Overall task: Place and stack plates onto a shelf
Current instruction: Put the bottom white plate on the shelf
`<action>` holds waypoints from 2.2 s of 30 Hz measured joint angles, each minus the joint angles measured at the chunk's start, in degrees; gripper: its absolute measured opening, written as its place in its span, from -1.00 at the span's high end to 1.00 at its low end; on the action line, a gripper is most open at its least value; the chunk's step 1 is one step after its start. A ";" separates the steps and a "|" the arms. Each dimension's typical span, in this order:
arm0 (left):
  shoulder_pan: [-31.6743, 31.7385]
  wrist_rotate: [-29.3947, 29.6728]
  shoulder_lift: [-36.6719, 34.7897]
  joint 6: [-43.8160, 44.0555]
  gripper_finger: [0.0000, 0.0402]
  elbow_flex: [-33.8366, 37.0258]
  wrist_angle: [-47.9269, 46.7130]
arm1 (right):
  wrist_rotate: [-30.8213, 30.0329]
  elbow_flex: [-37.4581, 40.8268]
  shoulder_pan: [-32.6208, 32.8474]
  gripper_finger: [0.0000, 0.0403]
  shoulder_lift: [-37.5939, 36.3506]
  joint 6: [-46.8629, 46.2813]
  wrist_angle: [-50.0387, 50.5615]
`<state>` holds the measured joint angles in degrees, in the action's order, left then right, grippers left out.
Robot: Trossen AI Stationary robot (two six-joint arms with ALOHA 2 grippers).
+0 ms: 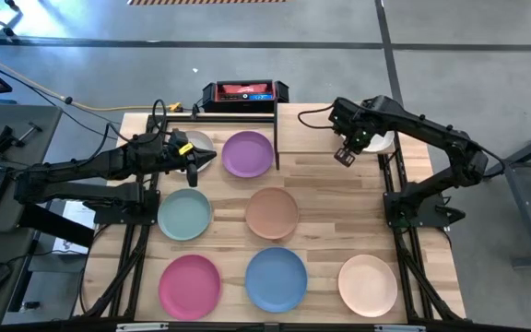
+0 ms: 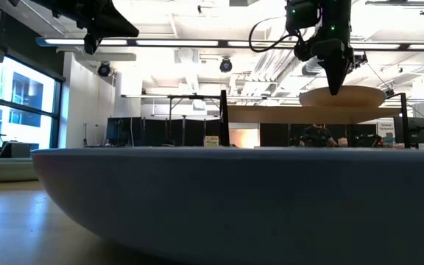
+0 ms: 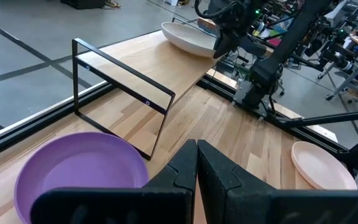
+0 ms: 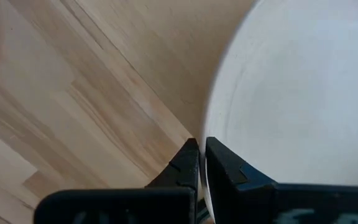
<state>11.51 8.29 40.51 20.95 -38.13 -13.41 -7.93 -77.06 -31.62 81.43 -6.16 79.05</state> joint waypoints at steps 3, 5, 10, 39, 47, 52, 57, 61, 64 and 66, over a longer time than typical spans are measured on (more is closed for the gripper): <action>-0.02 0.00 0.00 0.00 0.99 0.00 0.00 | -0.16 0.00 -0.02 1.00 0.00 -0.02 0.02; -0.01 0.01 0.00 0.00 0.99 0.00 -0.01 | -0.10 0.00 -0.02 1.00 0.00 -0.02 0.05; -0.02 0.01 0.00 0.06 0.99 0.00 -0.02 | -0.29 0.00 0.00 1.00 0.00 0.15 0.24; 0.00 -0.01 0.00 -0.11 0.99 0.00 -0.09 | -3.01 0.00 0.16 1.00 0.00 -1.35 -0.87; -0.01 -0.01 -0.02 -0.13 0.99 0.01 -0.09 | -3.01 0.00 0.16 1.00 0.00 -1.35 -3.39; -0.02 -0.01 0.00 -0.13 0.99 0.00 -0.09 | -2.80 0.00 -0.33 1.00 0.00 -1.33 -3.30; -0.01 -0.01 0.00 -0.13 0.99 0.02 -0.09 | -0.33 0.00 -1.28 1.00 0.00 -0.87 -2.69; -0.01 -0.01 -0.01 -0.13 0.99 0.02 -0.08 | 0.19 0.00 -2.13 1.00 0.00 -0.87 -2.67; -0.01 -0.01 -0.02 -0.13 0.99 0.00 -0.08 | 1.31 0.00 -3.02 1.00 0.00 -0.87 -2.67; 0.00 -0.01 -0.02 -0.13 0.99 0.00 -0.08 | 2.33 0.00 -3.69 1.00 0.00 -0.54 -2.69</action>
<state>11.50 8.27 40.49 20.82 -38.13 -13.49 -5.60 -77.06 -35.31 81.43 -6.70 76.36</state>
